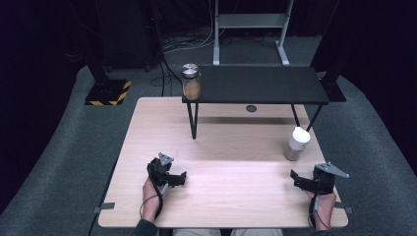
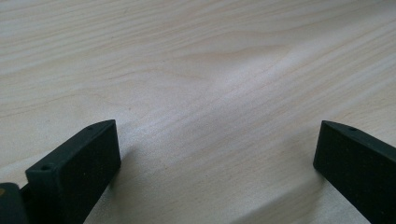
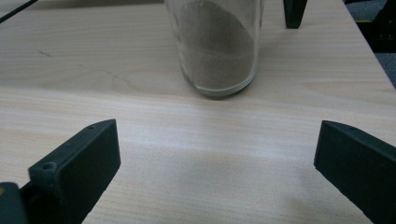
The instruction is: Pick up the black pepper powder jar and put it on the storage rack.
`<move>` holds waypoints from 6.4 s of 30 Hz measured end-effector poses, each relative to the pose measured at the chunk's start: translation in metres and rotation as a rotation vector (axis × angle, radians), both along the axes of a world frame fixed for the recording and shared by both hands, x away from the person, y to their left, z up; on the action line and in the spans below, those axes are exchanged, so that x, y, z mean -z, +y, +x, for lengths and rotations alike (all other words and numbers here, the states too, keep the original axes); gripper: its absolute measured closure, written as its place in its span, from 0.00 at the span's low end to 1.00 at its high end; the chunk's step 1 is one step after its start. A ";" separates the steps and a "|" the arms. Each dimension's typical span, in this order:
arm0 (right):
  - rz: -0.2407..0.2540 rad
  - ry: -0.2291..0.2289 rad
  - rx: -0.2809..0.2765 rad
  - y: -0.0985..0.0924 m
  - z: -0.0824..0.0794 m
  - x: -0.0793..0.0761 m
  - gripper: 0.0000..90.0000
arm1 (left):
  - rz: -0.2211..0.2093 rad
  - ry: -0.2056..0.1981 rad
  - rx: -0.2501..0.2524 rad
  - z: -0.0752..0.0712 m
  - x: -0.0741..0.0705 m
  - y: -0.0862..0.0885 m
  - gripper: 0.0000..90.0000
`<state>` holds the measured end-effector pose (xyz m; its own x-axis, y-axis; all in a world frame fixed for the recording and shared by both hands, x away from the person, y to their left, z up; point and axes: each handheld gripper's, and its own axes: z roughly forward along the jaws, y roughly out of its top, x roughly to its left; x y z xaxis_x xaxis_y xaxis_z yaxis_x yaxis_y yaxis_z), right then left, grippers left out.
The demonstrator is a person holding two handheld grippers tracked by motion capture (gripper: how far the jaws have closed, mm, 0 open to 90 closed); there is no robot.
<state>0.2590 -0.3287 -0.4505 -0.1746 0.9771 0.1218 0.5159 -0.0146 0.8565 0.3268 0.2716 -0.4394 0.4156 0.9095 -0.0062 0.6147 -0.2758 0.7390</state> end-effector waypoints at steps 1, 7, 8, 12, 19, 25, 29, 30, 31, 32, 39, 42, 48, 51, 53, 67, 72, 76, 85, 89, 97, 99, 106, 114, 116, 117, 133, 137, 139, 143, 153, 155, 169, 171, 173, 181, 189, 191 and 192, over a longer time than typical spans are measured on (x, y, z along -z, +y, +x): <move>0.000 0.000 0.000 0.000 0.000 0.000 0.00 | 0.000 0.000 0.000 0.000 0.000 0.000 0.00; -0.012 -0.047 -0.003 0.005 0.003 -0.009 0.00 | 0.000 0.000 0.000 0.000 0.000 0.000 0.00; -0.012 -0.047 -0.003 0.005 0.003 -0.009 0.00 | 0.000 0.000 0.000 0.000 0.000 0.000 0.00; -0.019 -0.079 -0.011 0.011 0.010 -0.014 0.00 | 0.000 0.000 0.000 0.000 0.000 0.000 0.00; -0.021 -0.094 -0.009 0.017 0.021 -0.017 0.00 | 0.000 0.000 0.000 0.000 0.000 0.000 0.00; -0.019 -0.097 -0.009 0.018 0.027 -0.017 0.00 | 0.000 0.000 0.000 0.000 0.000 0.000 0.00; -0.020 -0.103 -0.003 0.022 0.044 -0.013 0.00 | 0.000 0.000 0.000 0.000 0.000 0.000 0.00; -0.019 -0.102 -0.002 0.022 0.046 -0.012 0.00 | 0.000 0.000 0.000 0.000 0.000 0.000 0.00; -0.019 -0.104 0.001 0.023 0.047 -0.011 0.00 | 0.000 0.000 0.000 0.000 0.000 0.000 0.00; -0.019 -0.106 0.001 0.023 0.049 -0.011 0.00 | 0.000 0.000 0.000 0.000 0.000 0.000 0.00; -0.020 -0.124 0.019 0.025 0.056 -0.008 0.00 | 0.000 0.000 0.000 0.000 0.000 0.000 0.00; -0.017 -0.143 0.024 0.025 0.057 -0.007 0.00 | 0.000 0.000 0.000 0.000 0.000 0.000 0.00; -0.021 -0.164 0.024 0.026 0.061 -0.005 0.00 | 0.000 0.000 0.000 0.000 0.000 0.000 0.00; -0.026 -0.180 0.021 0.028 0.063 -0.003 0.00 | 0.000 0.000 0.000 0.000 0.000 0.000 0.00; -0.029 -0.187 0.019 0.028 0.063 -0.002 0.00 | 0.000 0.000 0.000 0.000 0.000 0.000 0.00; -0.028 -0.211 0.089 0.036 0.059 0.004 0.33 | 0.000 0.000 0.000 0.000 0.000 0.000 0.00; -0.040 -0.207 0.087 0.037 0.059 0.002 0.33 | 0.000 0.000 0.000 0.000 0.000 0.000 0.00; -0.043 -0.201 0.087 0.037 0.059 0.001 0.33 | 0.001 0.000 0.002 0.000 0.000 0.000 0.00; -0.047 -0.208 0.085 0.038 0.054 -0.005 0.33 | 0.001 -0.001 0.003 0.000 0.000 0.000 0.00; -0.056 -0.206 0.079 0.038 0.051 -0.009 0.33 | 0.001 -0.001 0.002 0.000 0.000 0.000 0.00; -0.055 -0.212 0.073 0.036 0.048 -0.016 0.33 | 0.000 -0.003 0.009 0.000 0.000 0.000 0.00; -0.061 -0.215 0.067 0.036 0.047 -0.020 0.33 | 0.000 -0.003 0.009 0.000 0.000 0.000 0.00; -0.081 -0.230 0.054 0.036 0.043 -0.031 0.33 | 0.000 -0.004 0.009 0.000 0.000 0.000 0.00; -0.085 -0.244 0.042 0.037 0.042 -0.042 0.33 | 0.000 -0.003 0.009 0.000 0.000 0.000 0.00; -0.086 -0.243 0.039 0.038 0.042 -0.045 0.33 | 0.000 -0.003 0.009 0.000 0.000 0.000 0.00; -0.088 -0.243 0.037 0.039 0.042 -0.046 0.33 | 0.000 -0.003 0.009 0.000 0.000 0.000 0.00; -0.095 -0.244 0.006 0.041 0.046 -0.065 0.33 | 0.000 -0.003 0.009 0.000 0.000 0.000 0.00; -0.106 -0.244 0.000 0.041 0.047 -0.070 0.33 | 0.000 -0.003 0.009 0.000 0.000 0.000 0.00; -0.103 -0.243 -0.001 0.041 0.047 -0.072 0.33 | 0.000 -0.003 0.008 0.000 0.000 0.000 0.00; -0.100 -0.244 -0.003 0.041 0.047 -0.076 0.33 | 0.000 -0.004 0.009 0.000 0.000 0.000 0.00; -0.110 -0.250 -0.013 0.042 0.046 -0.082 0.33 | 0.003 -0.003 0.014 0.000 0.000 0.000 0.00; -0.113 -0.251 -0.019 0.042 0.045 -0.085 0.33 | 0.003 -0.003 0.014 0.000 0.000 0.000 0.00; -0.114 -0.262 -0.040 0.043 0.044 -0.104 0.33 | 0.004 -0.003 0.015 0.000 0.000 0.000 0.00; -0.114 -0.263 -0.041 0.043 0.044 -0.106 0.33 | 0.002 -0.003 0.014 0.000 0.000 0.000 0.00; -0.113 -0.265 -0.044 0.043 0.044 -0.108 0.33 | 0.003 -0.003 0.015 0.000 0.000 0.000 0.00; -0.100 -0.267 -0.053 0.041 0.046 -0.118 0.33 | 0.003 -0.003 0.014 0.000 0.000 0.000 0.00; -0.099 -0.267 -0.064 0.041 0.050 -0.125 0.33 | 0.002 -0.003 0.014 0.000 0.000 0.000 0.00; -0.102 -0.268 -0.068 0.043 0.051 -0.128 0.33 | 0.003 -0.002 0.014 0.000 0.000 0.000 0.00; -0.103 -0.269 -0.069 0.043 0.052 -0.129 0.33 | 0.003 -0.002 0.014 0.000 0.000 0.000 0.00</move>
<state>0.3109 -0.2857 -0.3210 -0.2538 0.9665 -0.0376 0.2665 0.1072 0.9578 0.3265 0.2720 -0.4396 0.4286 0.9035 -0.0028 0.6088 -0.2865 0.7398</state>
